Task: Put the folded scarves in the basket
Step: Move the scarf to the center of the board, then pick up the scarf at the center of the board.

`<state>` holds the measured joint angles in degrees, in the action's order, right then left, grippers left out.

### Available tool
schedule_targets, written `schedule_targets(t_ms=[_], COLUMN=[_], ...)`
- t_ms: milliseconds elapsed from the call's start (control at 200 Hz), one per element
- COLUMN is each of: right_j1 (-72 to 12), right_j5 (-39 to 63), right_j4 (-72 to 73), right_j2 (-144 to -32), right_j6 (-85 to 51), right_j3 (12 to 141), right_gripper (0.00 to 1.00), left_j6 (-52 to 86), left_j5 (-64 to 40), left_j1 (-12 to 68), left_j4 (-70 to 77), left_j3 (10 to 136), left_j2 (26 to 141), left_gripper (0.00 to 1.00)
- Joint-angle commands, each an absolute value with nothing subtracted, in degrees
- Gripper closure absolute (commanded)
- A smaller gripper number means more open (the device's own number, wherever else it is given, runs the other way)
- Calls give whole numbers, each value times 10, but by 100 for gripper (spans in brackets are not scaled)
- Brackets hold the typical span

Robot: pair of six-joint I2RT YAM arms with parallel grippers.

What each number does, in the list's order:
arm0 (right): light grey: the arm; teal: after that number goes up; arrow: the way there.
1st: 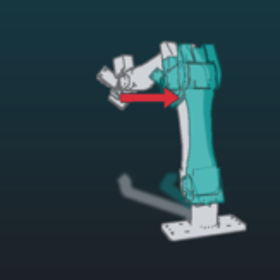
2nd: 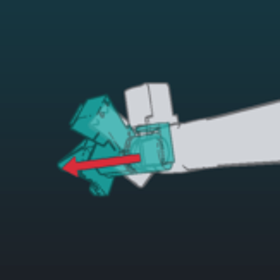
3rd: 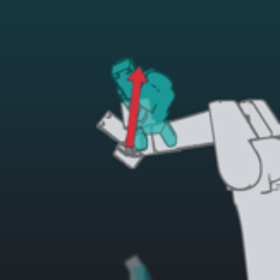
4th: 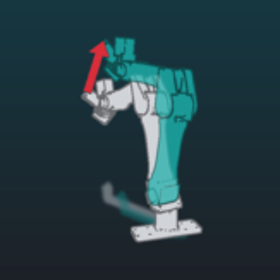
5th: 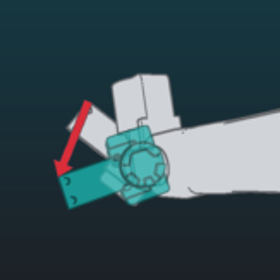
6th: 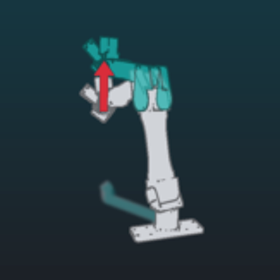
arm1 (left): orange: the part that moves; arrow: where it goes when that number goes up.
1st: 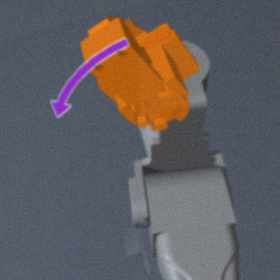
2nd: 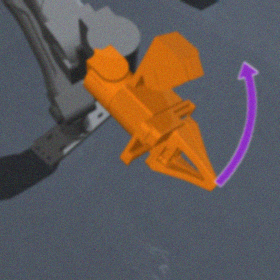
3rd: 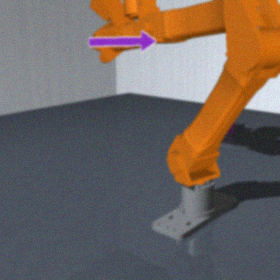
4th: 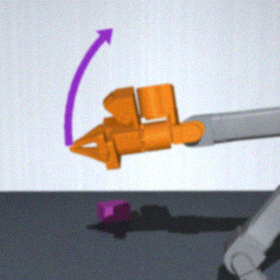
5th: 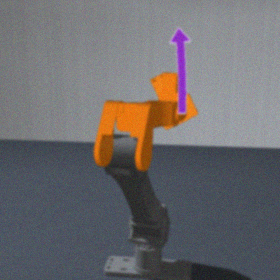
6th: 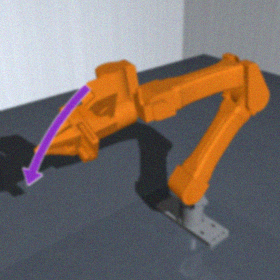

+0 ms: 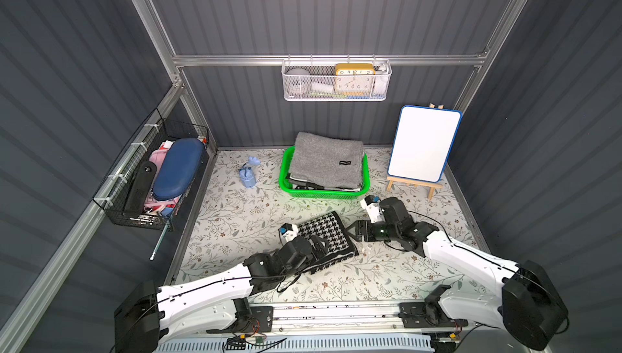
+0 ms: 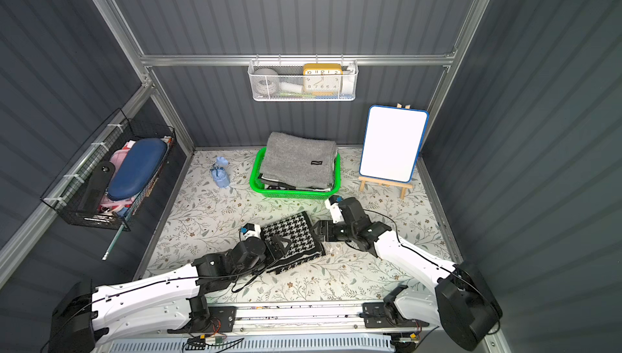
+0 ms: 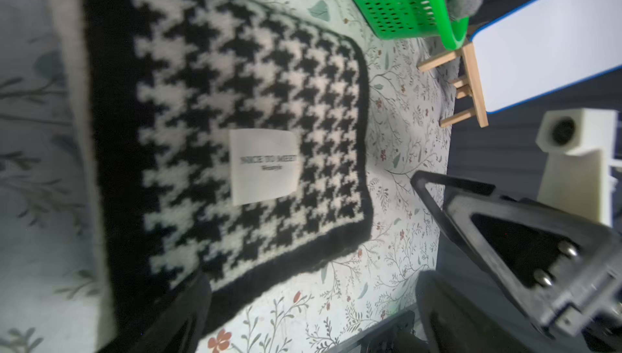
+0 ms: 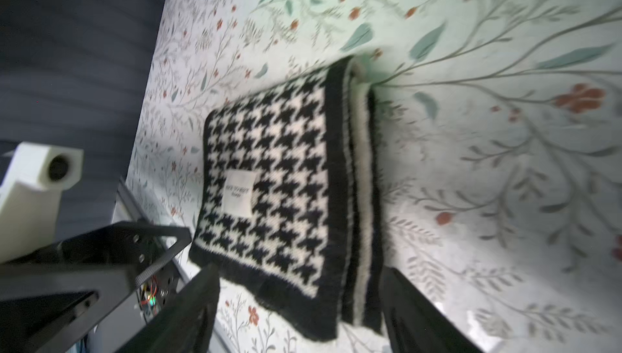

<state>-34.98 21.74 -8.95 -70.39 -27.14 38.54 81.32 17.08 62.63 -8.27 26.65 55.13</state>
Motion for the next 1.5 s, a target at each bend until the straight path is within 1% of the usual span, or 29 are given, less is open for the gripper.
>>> schedule_targets(t_ms=[0, 195, 400, 545, 670, 910, 1115, 1335, 1495], right_j1=[-382, -386, -386, -384, -380, -362, -358, -357, -357], right_j5=[173, 152, 152, 155, 172, 215, 231, 255, 268], right_j4=[-174, -170, -166, -135, -103, -42, -30, -2, 19], right_j2=[-728, -774, -849, -873, -880, -895, -932, -939, -939], right_j6=[-255, -279, -311, -329, -341, -364, -367, -386, -399], right_j3=[405, 415, 450, 452, 446, 434, 441, 423, 411], right_gripper=[21, 20, 20, 20, 20, 20, 20, 22, 27], left_j6=[892, 910, 924, 919, 917, 853, 847, 822, 784], left_j5=[190, 201, 215, 212, 205, 134, 151, 123, 94], left_j1=[624, 624, 624, 623, 611, 527, 517, 509, 507], left_j4=[-108, -150, -201, -181, -156, -33, -55, -14, 31], left_j3=[243, 232, 268, 282, 277, 222, 238, 251, 265], left_j2=[521, 508, 599, 650, 668, 635, 648, 711, 753], left_gripper=[1, 1, 1, 1, 1, 1, 1, 1, 1])
